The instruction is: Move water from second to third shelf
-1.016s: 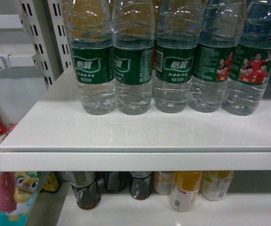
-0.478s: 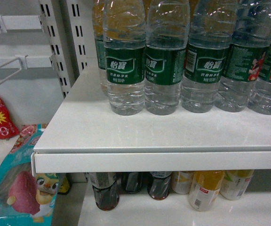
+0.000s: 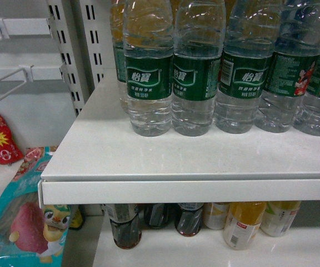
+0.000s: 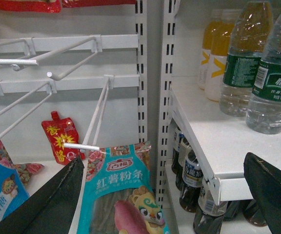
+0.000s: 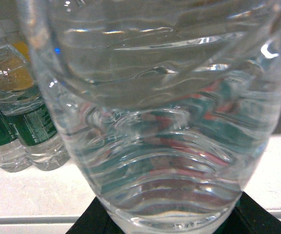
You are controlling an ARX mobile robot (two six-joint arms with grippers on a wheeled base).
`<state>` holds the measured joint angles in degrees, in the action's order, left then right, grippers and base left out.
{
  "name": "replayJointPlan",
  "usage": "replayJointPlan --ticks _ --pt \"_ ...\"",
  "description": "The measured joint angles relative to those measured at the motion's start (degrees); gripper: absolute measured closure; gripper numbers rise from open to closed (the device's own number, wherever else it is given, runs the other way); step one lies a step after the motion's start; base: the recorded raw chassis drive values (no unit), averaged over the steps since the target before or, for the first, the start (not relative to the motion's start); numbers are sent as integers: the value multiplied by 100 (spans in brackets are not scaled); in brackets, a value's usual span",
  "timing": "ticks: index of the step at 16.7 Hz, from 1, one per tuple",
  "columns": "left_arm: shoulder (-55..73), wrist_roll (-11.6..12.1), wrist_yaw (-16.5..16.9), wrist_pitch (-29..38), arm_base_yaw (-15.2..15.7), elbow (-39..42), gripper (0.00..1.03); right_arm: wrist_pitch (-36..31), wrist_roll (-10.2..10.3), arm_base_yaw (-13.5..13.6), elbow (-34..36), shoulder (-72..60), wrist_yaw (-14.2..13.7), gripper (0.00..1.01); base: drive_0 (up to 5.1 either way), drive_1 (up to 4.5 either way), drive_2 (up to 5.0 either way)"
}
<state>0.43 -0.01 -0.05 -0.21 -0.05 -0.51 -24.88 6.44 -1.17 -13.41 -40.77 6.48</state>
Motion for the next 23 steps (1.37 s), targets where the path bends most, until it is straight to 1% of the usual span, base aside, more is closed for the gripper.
replayJointPlan --ticks 4,5,6,7,8,9,11,12,13,16,17,19,20,21,23 --pt "0 0 0 0 0 0 5 -15 0 0 0 0 -7 62 0 0 0" --pt "0 0 0 0 0 0 5 -483 2 131 105 -61 -413 62 0 0 0" --pt "0 0 -2 2 0 0 5 -625 0 157 101 -61 -662 62 0 0 0" --pt "0 0 0 2 0 0 5 -581 7 155 81 -2 -717 62 0 0 0" --pt "0 0 2 2 0 0 5 -439 7 170 50 37 -706 62 0 0 0" --pt "0 0 2 2 0 0 5 -323 17 247 17 39 -643 62 0 0 0" --pt "0 0 2 0 0 0 5 -57 33 442 -162 28 -367 62 0 0 0" --pt "0 0 2 0 0 0 5 -48 42 546 -264 -48 -208 62 0 0 0" --pt "0 0 4 2 0 0 5 -76 68 656 -365 -177 -116 62 0 0 0" --pt "0 0 2 0 0 0 5 -170 127 1034 -457 -787 -11 62 0 0 0" --pt "0 0 2 0 0 0 5 -168 127 1213 -509 -1128 28 62 0 0 0" --pt "0 0 2 2 0 0 5 -181 127 1290 -538 -1270 55 62 0 0 0" --pt "0 0 2 2 0 0 5 -203 127 1377 -590 -1445 111 62 0 0 0" --pt "0 0 2 0 0 0 5 -306 125 1519 -669 -1676 125 62 0 0 0" --pt "0 0 2 2 0 0 5 -538 127 1716 -927 -2124 175 62 0 0 0"
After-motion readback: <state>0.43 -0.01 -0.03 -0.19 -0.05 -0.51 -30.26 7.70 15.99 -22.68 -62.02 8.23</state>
